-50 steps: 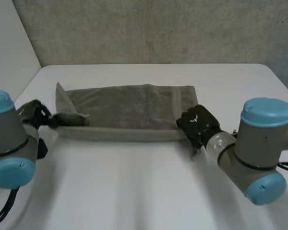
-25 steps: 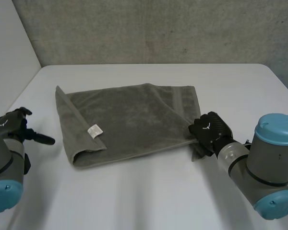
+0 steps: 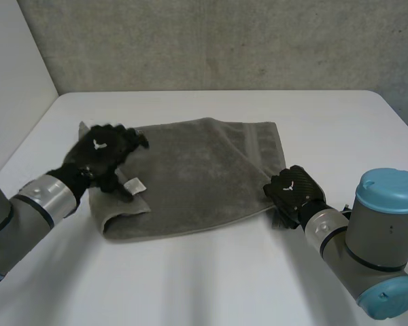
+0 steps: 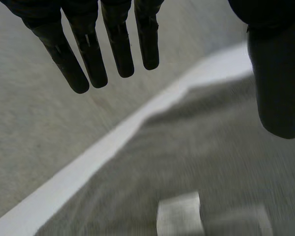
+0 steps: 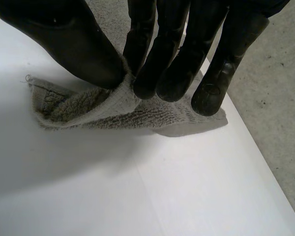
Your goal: Fold the towel.
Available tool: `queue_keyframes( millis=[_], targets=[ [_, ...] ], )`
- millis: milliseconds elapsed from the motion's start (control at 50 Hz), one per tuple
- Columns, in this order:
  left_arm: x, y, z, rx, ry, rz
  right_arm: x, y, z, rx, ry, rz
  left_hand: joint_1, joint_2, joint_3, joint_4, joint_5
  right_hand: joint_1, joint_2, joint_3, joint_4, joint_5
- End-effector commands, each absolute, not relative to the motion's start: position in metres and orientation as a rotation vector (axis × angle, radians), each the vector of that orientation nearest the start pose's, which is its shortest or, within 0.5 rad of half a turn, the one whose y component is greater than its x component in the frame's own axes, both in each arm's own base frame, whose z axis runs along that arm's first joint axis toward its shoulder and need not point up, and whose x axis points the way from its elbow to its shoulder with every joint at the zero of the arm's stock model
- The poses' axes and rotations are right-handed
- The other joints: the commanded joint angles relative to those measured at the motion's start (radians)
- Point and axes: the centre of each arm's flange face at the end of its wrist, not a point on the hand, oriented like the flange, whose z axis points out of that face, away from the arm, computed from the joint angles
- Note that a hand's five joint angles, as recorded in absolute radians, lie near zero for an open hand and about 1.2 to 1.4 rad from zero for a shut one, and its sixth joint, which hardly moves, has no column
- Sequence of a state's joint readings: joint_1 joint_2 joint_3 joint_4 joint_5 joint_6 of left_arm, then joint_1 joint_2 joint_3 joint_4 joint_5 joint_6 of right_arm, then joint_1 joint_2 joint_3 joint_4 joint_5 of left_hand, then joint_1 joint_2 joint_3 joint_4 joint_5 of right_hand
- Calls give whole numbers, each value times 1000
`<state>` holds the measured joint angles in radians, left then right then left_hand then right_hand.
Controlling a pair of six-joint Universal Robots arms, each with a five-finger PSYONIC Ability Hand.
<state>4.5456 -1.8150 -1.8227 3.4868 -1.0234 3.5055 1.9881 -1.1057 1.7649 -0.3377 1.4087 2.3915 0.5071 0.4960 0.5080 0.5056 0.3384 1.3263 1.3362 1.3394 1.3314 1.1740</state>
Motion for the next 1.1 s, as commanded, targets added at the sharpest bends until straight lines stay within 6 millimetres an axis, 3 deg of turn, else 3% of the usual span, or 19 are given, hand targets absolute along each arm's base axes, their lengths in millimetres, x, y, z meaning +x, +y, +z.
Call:
queue_keyframes(
  millis=[20,60,120,340,500,600,720,780,820,880,920,980,1100],
  targets=[
    [-222,-272,166,1532,2214,-1929,270,-249,129,-1556,2080,-1877,12,23,11,13,6,70,60,57,65,48],
    [-220,-265,154,1673,2167,-1827,270,-250,129,-1555,2080,-1880,9,20,8,10,3,70,60,57,65,48],
    [-218,-264,150,1736,2113,-1780,270,-249,129,-1555,2081,-1878,6,17,5,7,0,70,60,57,65,48],
    [-222,-268,140,1727,2132,-1770,270,-248,127,-1559,2084,-1869,12,23,11,13,6,70,60,57,65,48],
    [-228,-288,128,1527,2182,-1812,270,-248,125,-1560,2087,-1863,38,49,37,40,32,70,60,57,65,48],
    [-222,-308,115,1371,2174,-1771,270,-247,125,-1561,2089,-1858,41,52,40,43,35,70,60,57,65,48],
    [-217,-315,112,1294,2174,-1735,270,-247,125,-1563,2088,-1861,41,52,40,43,35,70,60,57,65,48],
    [-211,-323,120,1177,2131,-1745,270,-247,125,-1562,2091,-1856,79,90,78,81,73,70,60,57,65,48],
    [-195,-335,138,936,2065,-1795,270,-247,125,-1563,2089,-1859,91,102,90,93,85,70,60,57,65,48],
    [-188,-338,147,810,2037,-1820,270,-247,125,-1563,2088,-1861,91,102,90,93,85,70,60,57,65,48],
    [-170,-338,154,606,2023,-1834,270,-247,125,-1565,2088,-1859,71,82,70,72,65,70,60,57,65,48],
    [-154,-336,155,484,2035,-1831,270,-247,125,-1576,2086,-1859,65,76,64,66,59,70,60,57,65,48],
    [-143,-323,148,443,2082,-1791,269,-247,125,-1588,2083,-1865,26,38,26,28,21,70,60,57,65,48]
  ],
)
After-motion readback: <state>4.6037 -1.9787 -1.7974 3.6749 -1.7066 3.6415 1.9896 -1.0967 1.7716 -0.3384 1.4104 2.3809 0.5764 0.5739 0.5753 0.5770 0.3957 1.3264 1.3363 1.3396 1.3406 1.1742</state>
